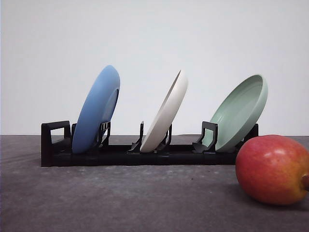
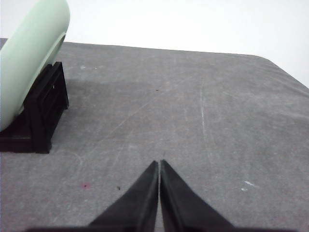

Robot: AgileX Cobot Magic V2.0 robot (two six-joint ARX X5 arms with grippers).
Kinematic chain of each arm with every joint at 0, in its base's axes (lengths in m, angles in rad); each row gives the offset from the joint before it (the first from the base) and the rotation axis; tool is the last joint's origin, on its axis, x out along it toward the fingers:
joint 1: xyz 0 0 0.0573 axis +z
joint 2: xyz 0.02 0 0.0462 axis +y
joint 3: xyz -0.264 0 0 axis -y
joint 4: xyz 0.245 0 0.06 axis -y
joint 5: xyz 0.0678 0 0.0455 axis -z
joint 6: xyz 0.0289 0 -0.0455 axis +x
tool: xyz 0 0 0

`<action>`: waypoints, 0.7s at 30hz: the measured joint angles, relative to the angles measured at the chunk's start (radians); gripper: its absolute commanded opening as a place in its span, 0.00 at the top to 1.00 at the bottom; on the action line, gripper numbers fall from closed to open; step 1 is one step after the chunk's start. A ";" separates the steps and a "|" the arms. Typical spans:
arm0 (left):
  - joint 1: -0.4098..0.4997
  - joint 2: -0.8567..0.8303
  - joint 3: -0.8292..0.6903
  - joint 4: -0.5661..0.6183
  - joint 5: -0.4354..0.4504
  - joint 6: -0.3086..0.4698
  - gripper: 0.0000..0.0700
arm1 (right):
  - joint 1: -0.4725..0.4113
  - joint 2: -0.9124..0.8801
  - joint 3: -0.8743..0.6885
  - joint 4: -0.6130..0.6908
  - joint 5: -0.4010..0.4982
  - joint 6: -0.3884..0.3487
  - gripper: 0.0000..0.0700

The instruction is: Place pomegranate in white plate

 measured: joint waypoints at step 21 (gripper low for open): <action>-0.038 0.109 0.240 -0.126 0.065 -0.347 0.99 | 0.001 0.088 0.299 -0.161 -0.141 0.345 1.00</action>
